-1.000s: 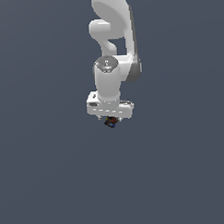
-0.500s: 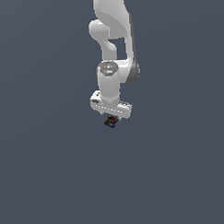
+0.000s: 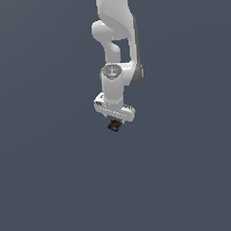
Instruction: Pick up the object and move it to a goal position.
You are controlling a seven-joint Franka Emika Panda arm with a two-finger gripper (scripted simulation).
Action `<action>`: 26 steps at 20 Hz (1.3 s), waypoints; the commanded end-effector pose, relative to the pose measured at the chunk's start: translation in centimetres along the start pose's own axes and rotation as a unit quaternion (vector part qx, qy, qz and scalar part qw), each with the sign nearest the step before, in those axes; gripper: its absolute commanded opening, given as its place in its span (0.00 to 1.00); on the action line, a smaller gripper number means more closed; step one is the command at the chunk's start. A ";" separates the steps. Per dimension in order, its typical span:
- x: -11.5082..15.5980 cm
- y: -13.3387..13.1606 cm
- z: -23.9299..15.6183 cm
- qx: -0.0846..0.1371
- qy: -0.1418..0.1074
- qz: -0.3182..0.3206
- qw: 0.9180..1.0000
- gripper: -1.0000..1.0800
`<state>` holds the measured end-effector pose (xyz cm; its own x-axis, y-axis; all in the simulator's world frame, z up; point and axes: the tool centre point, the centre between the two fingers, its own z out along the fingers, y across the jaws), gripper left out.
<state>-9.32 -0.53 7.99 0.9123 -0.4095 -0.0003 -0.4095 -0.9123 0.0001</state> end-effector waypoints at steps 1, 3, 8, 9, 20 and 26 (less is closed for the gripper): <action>0.0 0.0 0.2 0.000 0.000 0.000 1.000 0.96; 0.0 0.0 0.7 0.000 0.000 0.000 1.000 0.96; -0.1 0.1 2.9 0.000 0.000 0.002 1.000 0.96; -0.1 0.1 3.3 0.000 0.000 0.002 1.000 0.96; -0.1 0.1 5.0 0.000 0.000 0.003 1.000 0.00; -0.1 0.1 5.0 0.000 0.000 0.003 1.000 0.00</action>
<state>-9.14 -0.62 3.48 0.9090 -0.4167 0.0091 -0.4167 -0.9090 -0.0045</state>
